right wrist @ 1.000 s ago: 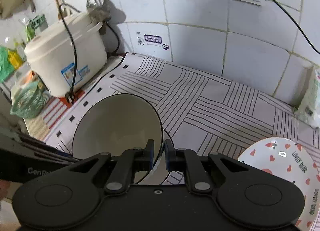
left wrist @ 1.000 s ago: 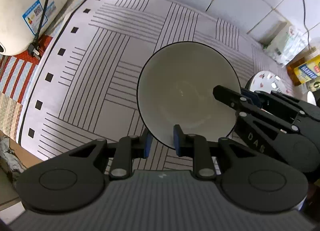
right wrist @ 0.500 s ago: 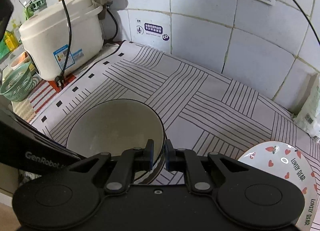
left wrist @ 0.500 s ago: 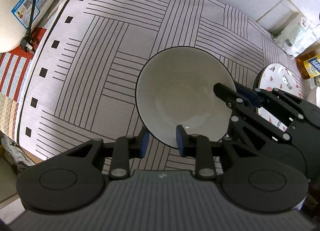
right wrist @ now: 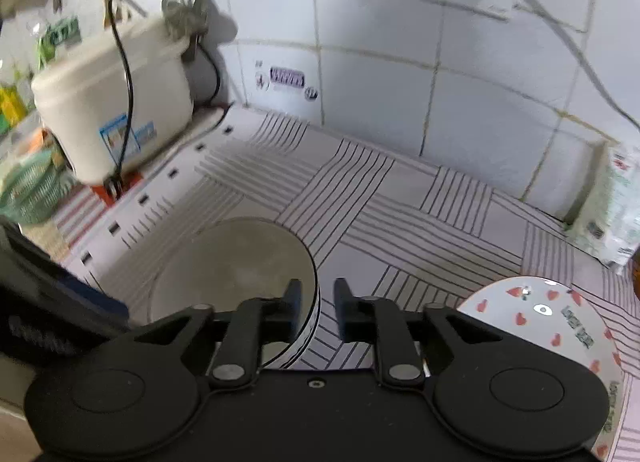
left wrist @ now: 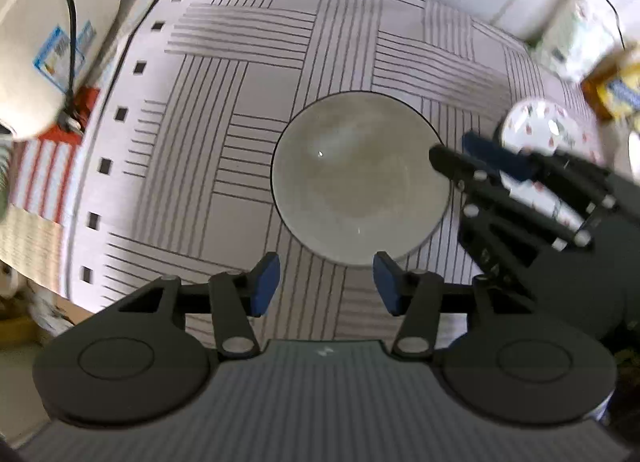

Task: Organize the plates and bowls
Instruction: 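Move both grippers to the white bowl beside the bottles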

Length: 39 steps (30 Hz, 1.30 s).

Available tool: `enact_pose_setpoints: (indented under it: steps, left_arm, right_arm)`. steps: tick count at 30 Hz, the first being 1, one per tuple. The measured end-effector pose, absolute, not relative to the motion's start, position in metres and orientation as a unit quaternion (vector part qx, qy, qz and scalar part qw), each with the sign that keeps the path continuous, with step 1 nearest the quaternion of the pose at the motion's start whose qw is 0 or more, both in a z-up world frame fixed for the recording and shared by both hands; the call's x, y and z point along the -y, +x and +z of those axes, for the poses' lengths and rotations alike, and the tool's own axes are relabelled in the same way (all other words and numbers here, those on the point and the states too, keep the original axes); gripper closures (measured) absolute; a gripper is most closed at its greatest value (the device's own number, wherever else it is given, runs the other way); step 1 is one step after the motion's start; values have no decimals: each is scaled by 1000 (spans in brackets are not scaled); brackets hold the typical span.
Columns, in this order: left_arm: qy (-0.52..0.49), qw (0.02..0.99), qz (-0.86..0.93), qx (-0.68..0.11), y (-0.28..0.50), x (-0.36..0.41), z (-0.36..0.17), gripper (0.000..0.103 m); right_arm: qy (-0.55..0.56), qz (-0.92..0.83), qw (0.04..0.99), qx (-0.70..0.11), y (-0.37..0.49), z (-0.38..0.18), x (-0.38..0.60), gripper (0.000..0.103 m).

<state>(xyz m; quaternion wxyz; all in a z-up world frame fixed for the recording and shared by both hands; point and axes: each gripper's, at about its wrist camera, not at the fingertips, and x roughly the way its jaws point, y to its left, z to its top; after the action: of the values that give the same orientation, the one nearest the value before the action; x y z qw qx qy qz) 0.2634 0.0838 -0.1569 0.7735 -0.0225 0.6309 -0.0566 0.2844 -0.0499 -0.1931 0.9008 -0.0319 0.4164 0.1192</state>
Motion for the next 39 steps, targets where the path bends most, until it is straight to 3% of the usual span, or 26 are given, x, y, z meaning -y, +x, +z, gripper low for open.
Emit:
enact_pose_setpoints:
  steps: [1, 7, 18, 39]
  left_arm:
    - [-13, 775, -60, -629, 260, -82, -152, 50]
    - [27, 780, -87, -619, 238, -73, -129, 45]
    - [75, 780, -132, -607, 216, -46, -108, 38]
    - [151, 784, -238, -553, 221, 93, -58, 37]
  right_arm:
    - [-35, 109, 905, -411, 280, -188, 51, 62]
    - [-36, 69, 917, -392, 254, -162, 64, 51]
    - [-16, 59, 915, -399, 194, -114, 99, 45]
    - [20, -16, 934, -355, 124, -75, 224, 34]
